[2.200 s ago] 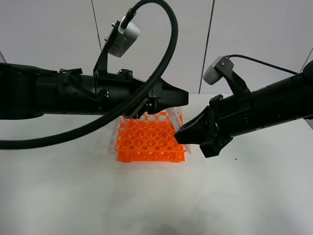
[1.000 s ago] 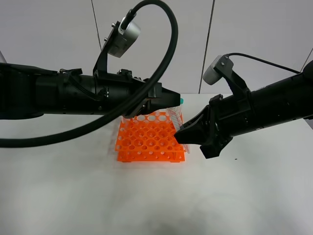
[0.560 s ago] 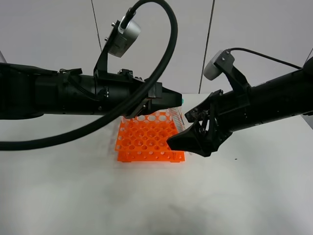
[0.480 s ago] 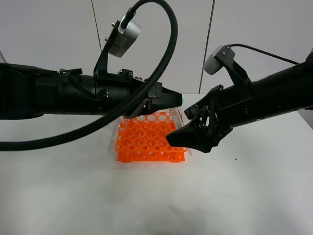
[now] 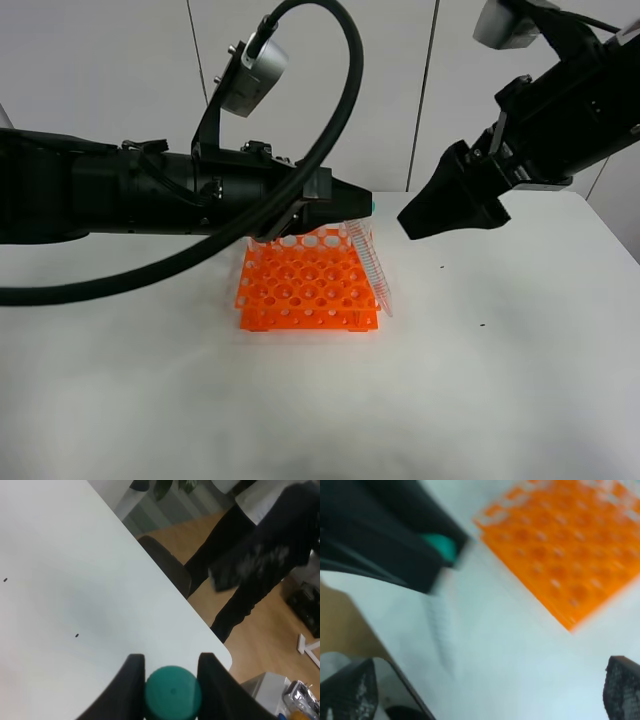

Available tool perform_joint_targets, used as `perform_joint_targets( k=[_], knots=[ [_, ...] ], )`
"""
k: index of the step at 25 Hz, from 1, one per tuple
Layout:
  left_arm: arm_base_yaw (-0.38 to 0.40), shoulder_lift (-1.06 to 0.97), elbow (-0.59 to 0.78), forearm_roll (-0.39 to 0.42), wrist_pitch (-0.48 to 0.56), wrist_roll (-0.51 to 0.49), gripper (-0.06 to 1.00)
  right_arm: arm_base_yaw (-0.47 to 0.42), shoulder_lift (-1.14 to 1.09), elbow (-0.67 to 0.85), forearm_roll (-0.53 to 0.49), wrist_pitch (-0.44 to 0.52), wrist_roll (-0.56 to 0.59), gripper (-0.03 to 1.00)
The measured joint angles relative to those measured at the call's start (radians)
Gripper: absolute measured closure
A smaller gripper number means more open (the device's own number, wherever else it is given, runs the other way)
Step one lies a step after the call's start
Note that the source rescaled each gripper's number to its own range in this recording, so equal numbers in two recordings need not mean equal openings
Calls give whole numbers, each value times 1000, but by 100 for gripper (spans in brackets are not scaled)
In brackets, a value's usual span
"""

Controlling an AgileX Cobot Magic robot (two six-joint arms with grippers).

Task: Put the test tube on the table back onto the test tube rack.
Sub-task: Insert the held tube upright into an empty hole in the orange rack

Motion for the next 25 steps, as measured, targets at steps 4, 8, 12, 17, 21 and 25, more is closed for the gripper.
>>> perform_joint_targets(
  k=[4, 8, 12, 17, 21, 25],
  knots=[
    [0, 0, 0, 0, -1, 0, 94, 0, 0, 0, -189, 4, 183, -3],
    [0, 0, 0, 0, -1, 0, 94, 0, 29, 0, -331, -4, 290, -3],
    [0, 0, 0, 0, -1, 0, 94, -45, 108, 0, -365, -43, 324, -3],
    [0, 0, 0, 0, -1, 0, 94, -174, 214, 0, -370, -106, 327, -3],
    [0, 0, 0, 0, -1, 0, 94, -263, 254, 0, -373, -127, 331, -3],
    [0, 0, 0, 0, -1, 0, 94, -315, 256, 0, -373, -101, 345, -3]
  ],
)
